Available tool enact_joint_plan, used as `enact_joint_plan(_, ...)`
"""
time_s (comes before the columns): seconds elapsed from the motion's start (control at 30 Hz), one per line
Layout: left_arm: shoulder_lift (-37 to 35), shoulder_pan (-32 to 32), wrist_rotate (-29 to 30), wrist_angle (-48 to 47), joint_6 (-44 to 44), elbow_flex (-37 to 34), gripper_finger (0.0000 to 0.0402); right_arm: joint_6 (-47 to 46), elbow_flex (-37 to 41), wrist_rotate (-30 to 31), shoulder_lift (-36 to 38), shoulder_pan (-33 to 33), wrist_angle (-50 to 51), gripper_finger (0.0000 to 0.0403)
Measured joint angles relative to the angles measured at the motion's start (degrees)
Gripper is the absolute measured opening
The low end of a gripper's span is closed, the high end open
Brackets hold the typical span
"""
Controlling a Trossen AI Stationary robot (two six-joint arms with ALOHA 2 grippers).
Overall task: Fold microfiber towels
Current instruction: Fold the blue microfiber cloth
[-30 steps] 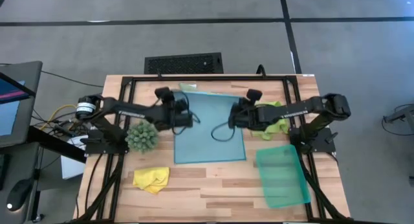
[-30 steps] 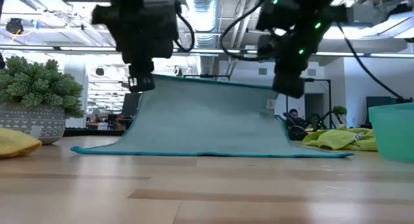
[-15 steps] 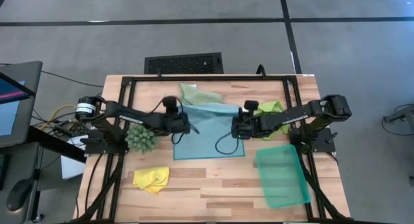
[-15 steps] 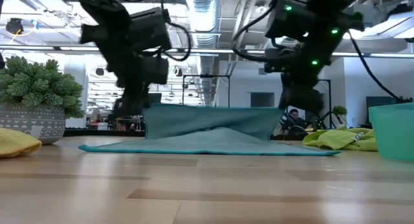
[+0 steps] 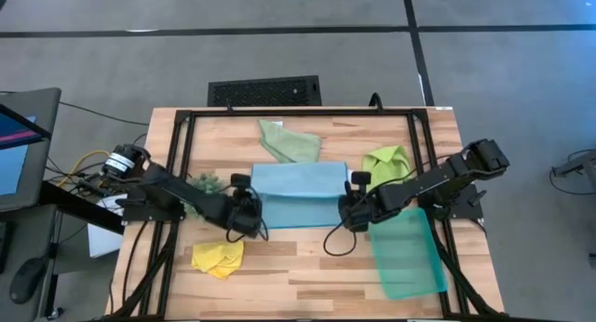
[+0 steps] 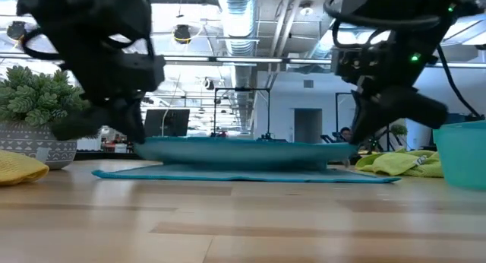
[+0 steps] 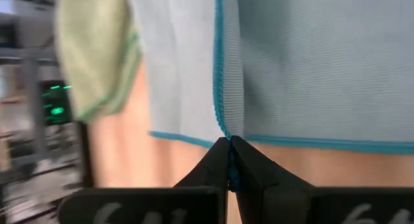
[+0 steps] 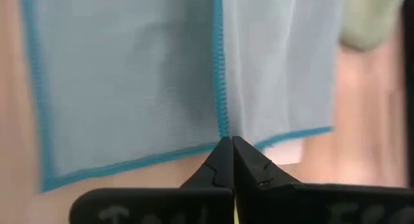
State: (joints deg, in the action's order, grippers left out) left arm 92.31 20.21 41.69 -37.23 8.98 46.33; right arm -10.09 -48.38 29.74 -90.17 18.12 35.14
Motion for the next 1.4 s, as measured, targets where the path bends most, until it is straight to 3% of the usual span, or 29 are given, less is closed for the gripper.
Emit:
enact_joint_plan(0.23, 0.00, 4.02, -6.25, 0.10, 6.92, 0.00, 0.0000, -0.52, -0.02, -5.75, -0.01, 2.01, -0.19, 0.0014)
enact_joint_plan(0.57, 0.00, 4.96, -15.50, 0.76, 12.40, 0.02, 0.0000, -0.57, -0.09, -13.07, -0.01, 2.13, -2.05, 0.0013)
enact_joint_plan(1.0, 0.00, 4.96, -25.01, 5.08, 13.31, 0.02, 0.0000, -0.45, -0.09, -21.02, -0.11, 2.11, -3.65, 0.0015)
enact_joint_plan(1.4, 0.04, 4.94, -25.42, 6.08, 11.51, 0.03, 0.0000, 0.03, -0.09, -24.62, -0.13, 2.11, -4.35, 0.0015)
